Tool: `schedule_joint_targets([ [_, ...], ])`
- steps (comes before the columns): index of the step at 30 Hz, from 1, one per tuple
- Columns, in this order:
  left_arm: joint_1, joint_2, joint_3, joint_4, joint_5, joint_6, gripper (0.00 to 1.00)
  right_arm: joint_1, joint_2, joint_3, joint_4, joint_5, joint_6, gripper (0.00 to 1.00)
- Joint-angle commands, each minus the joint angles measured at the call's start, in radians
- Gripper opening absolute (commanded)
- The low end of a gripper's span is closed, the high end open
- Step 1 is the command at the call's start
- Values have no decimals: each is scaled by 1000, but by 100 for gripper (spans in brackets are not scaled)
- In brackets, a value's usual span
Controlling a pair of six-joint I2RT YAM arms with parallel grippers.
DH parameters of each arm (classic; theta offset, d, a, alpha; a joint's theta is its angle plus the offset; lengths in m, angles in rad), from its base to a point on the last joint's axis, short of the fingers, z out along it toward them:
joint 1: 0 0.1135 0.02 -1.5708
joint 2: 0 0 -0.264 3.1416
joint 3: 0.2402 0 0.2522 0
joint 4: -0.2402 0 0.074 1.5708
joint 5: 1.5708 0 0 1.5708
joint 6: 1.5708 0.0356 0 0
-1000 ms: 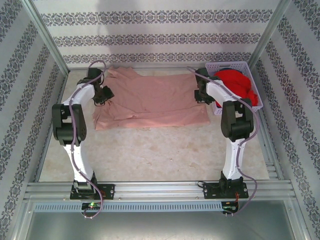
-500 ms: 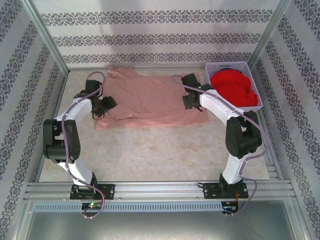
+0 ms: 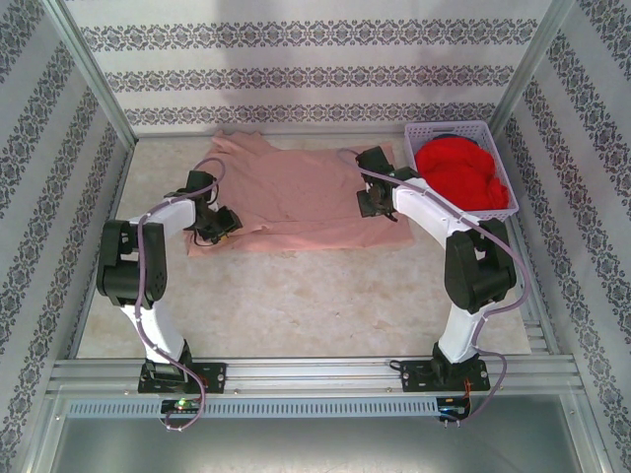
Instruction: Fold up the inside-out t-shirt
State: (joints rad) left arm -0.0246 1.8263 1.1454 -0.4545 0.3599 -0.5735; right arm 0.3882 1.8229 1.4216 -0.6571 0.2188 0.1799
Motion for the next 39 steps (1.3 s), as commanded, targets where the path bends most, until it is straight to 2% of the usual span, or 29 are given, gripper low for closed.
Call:
schedule_joint_targets([
  [1, -7, 1, 35, 30, 12, 15, 30, -9, -24, -21, 1, -9, 13, 48],
  [7, -8, 17, 83, 17, -4, 28, 11, -9, -17, -16, -5, -12, 10, 48],
  [12, -8, 47, 162, -1, -8, 40, 0, -9, -16, -15, -9, -10, 8, 48],
  [23, -9, 224, 448, -64, -16, 63, 0, -25, -16, -27, -18, 1, 3, 48],
  [29, -18, 375, 656, -72, 38, 57, 27, -40, -19, -48, -21, 5, 7, 49],
  [33, -22, 413, 769, -110, 78, 96, 38, -38, -22, -59, -18, 0, 16, 49],
  [36, -19, 338, 720, -104, 23, 123, 45, -31, -24, -62, -10, -10, 24, 49],
  [39, -8, 199, 526, -23, -79, 111, 50, -24, -19, -61, -7, -16, 28, 49],
])
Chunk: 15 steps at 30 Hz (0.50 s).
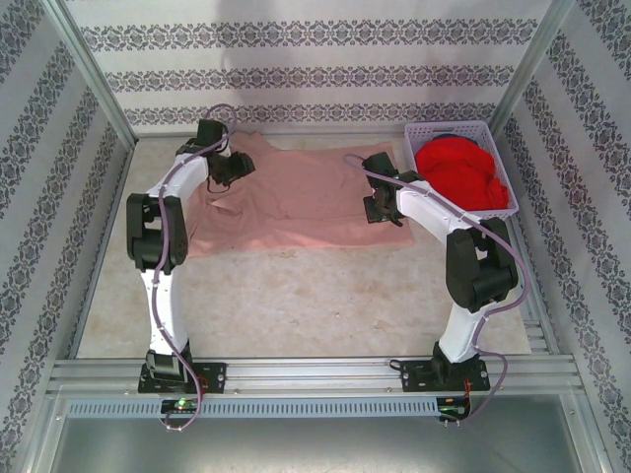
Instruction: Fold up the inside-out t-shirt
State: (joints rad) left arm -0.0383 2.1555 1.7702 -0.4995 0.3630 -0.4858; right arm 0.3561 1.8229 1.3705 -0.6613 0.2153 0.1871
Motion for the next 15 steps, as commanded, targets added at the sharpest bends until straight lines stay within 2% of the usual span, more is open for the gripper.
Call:
schedule_joint_targets([
  [1, 15, -173, -171, 47, -104, 10, 51, 9, -16, -8, -2, -14, 20, 49],
  [4, 58, -252, -340, 92, -129, -33, 51, 13, -6, 1, -1, -19, 16, 50],
  [7, 94, -289, -438, 119, -129, -39, 52, 20, 8, 12, -2, -24, 11, 50],
  [11, 116, -282, -462, 119, -119, -37, 53, 28, 16, 16, -2, -25, 10, 50],
  [15, 114, -226, -424, 139, -53, -37, 53, 29, 13, 7, 3, -23, 12, 50],
])
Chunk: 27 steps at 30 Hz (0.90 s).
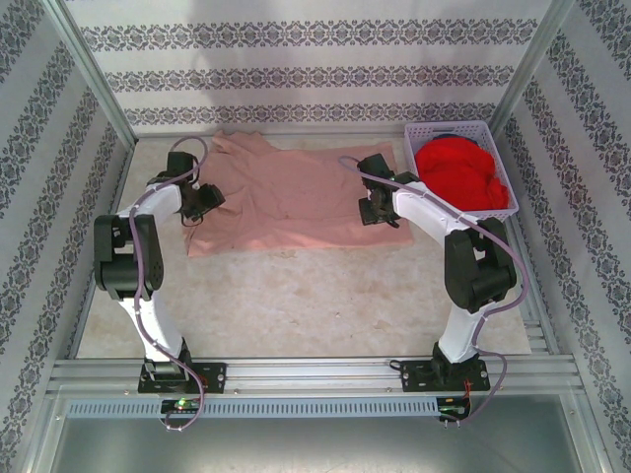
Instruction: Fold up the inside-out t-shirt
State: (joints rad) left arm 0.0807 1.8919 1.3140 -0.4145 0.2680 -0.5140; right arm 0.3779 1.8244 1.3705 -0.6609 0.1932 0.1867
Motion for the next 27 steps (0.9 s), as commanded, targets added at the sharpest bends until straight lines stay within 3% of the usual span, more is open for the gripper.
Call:
schedule_joint_targets([
  [1, -5, 50, 47, 56, 51, -11, 53, 7, 12, 6, 3, -1, 14, 50],
  [9, -11, 171, 196, 40, 115, -16, 49, 7, 0, 2, -2, 6, 11, 51],
  [19, -18, 303, 384, -29, 171, 14, 50, 7, 4, 3, -6, 10, 9, 51],
  [23, -16, 267, 393, -78, 107, 68, 53, 7, -9, -1, -8, 20, 7, 51],
  [27, -6, 151, 268, -32, 50, 87, 56, 7, -19, -7, 0, 11, 10, 51],
])
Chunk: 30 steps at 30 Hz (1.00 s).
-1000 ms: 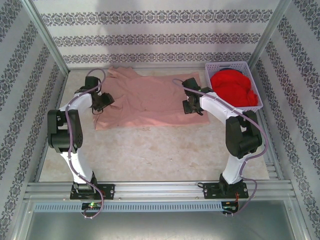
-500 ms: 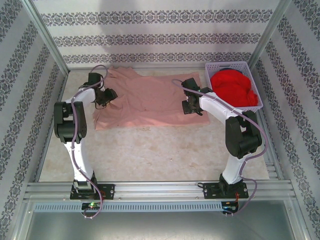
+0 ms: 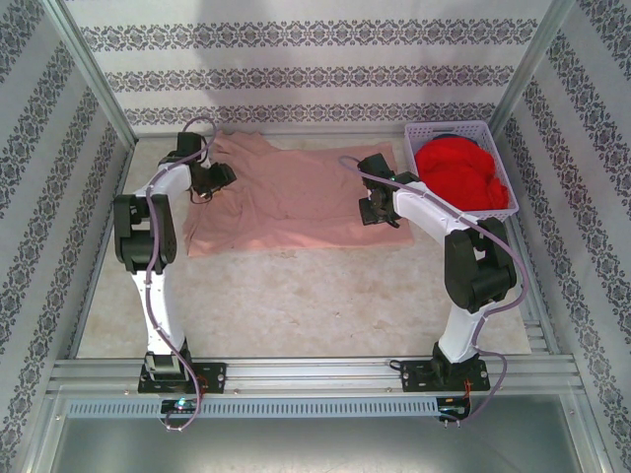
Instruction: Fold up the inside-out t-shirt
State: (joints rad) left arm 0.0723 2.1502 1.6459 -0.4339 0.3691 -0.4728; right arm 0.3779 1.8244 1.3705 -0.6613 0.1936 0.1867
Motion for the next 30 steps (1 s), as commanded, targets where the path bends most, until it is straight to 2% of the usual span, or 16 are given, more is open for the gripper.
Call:
schedule_joint_targets([
  [1, 7, -129, -94, 2, -51, 46, 57, 9, -18, -5, 1, 6, 10, 51],
  [8, 38, -167, -197, 25, -43, 82, 58, 18, 8, 14, -3, -2, 4, 51],
  [12, 51, -158, -204, 27, -51, 82, 51, 24, 12, 16, -5, 0, 2, 51],
  [16, 52, -119, -166, -3, -58, 107, 40, 24, 13, 12, -4, 4, 0, 51],
  [20, 52, -66, -118, -17, -37, 118, 35, 24, 19, 16, -6, 1, 0, 51],
  [30, 49, 36, -1, -51, -16, 120, 33, 26, 19, 17, -12, 3, -1, 51],
])
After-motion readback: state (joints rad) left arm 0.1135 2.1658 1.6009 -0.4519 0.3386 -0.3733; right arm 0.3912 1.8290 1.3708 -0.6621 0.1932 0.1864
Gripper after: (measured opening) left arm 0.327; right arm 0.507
